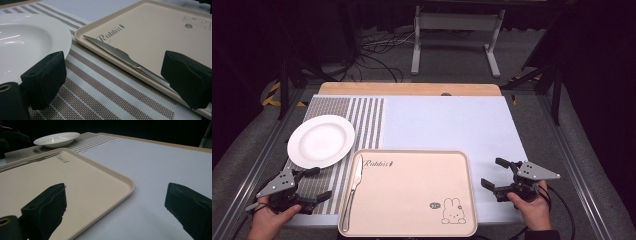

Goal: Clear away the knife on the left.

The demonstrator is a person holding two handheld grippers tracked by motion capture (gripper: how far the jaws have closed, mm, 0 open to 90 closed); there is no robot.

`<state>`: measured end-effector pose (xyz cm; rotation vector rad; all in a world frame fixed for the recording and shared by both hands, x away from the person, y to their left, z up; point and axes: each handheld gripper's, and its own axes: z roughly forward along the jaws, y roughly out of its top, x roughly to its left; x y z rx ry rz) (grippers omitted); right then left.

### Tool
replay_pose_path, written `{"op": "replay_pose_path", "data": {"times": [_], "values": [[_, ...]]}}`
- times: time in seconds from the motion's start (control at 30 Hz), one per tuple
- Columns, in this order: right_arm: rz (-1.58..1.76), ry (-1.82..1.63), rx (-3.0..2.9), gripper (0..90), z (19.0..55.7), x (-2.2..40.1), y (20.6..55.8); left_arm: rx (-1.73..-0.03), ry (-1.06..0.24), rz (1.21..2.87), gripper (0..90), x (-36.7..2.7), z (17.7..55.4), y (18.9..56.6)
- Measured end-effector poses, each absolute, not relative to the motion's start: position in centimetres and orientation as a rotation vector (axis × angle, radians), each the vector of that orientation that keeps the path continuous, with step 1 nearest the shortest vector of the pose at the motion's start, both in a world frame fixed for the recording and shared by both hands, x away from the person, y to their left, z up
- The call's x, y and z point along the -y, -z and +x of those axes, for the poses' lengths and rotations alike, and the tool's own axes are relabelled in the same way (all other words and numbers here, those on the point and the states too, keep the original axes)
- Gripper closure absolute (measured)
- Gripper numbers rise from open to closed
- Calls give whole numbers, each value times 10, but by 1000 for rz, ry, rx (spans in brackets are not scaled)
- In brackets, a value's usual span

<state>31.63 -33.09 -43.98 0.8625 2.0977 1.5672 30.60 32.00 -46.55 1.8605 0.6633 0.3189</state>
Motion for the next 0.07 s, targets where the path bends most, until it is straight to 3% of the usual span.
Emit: {"op": "replay_pose_path", "data": {"times": [0.07], "values": [[861,-1568,-2098,44,316,331,440,-667,-310,1846,69,-320,306,465]]}}
